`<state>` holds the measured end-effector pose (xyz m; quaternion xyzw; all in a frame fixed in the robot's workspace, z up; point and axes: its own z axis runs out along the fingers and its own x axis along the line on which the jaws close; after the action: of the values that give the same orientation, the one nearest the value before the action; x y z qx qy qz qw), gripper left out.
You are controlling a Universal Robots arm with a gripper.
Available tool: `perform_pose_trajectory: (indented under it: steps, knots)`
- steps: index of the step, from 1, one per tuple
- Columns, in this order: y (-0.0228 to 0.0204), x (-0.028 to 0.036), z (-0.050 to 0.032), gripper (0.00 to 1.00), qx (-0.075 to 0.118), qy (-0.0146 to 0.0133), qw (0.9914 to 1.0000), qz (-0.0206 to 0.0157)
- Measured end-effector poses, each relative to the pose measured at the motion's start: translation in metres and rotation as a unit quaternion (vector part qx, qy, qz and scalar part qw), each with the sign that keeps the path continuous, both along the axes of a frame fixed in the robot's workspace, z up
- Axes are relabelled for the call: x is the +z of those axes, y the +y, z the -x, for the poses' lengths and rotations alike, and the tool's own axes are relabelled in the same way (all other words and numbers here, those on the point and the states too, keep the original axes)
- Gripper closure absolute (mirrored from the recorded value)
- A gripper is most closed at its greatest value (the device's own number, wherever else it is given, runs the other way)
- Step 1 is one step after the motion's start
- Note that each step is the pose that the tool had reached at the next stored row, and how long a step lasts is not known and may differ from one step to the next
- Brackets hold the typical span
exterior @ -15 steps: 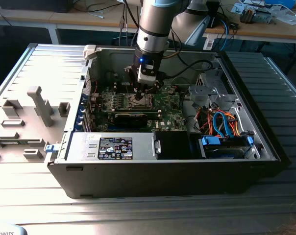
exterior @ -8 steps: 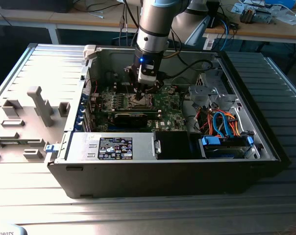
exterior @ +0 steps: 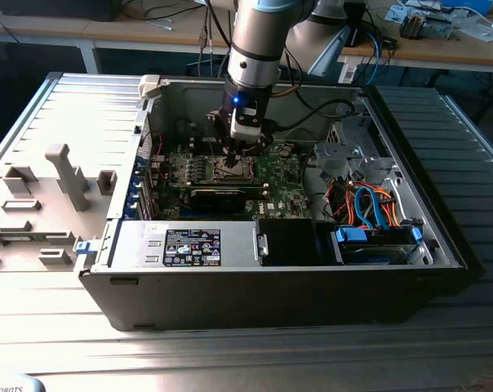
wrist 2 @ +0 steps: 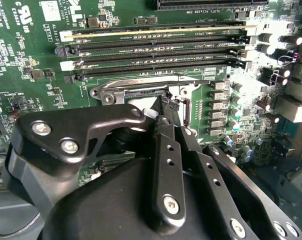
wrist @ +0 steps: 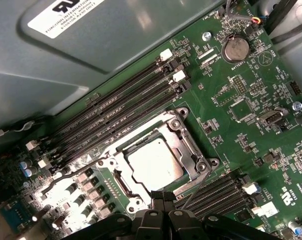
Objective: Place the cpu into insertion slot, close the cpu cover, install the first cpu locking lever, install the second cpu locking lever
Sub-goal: 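Install the first cpu locking lever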
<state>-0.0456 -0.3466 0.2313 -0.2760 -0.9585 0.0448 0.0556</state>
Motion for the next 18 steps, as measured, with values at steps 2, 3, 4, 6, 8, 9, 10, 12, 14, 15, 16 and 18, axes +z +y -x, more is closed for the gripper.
perform_pose_trajectory:
  steps: [2,3,4,6,8,9,10,12,14,15,16,18]
  knots:
    - [0.0,0.0,0.0,0.89,0.001,0.0,1.0,0.0]
    - [0.0,0.0,0.0,0.89,0.002,0.0,1.0,0.0]
    - [0.0,0.0,0.0,0.89,0.003,0.0,1.0,0.0]
    - [0.0,0.0,0.0,0.89,0.004,0.0,0.99999,0.0]
    - [0.0,0.0,0.0,0.89,0.006,0.0,0.99998,0.0]
    - [0.0,0.0,0.0,0.89,0.006,0.0,0.99998,0.0]
    - [0.0,0.0,0.0,0.89,0.007,0.0,0.99998,0.0]
    - [0.0,0.0,0.0,0.89,0.008,0.0,0.99997,0.0]
    - [0.0,0.0,0.0,0.89,0.01,0.0,0.99995,0.0]
    - [0.0,0.0,0.0,0.89,0.01,0.0,0.99995,0.0]
    - [0.0,0.0,0.0,0.89,0.011,0.0,0.99994,0.0]
    - [0.0,0.0,0.0,0.89,0.012,0.0,0.99993,0.0]
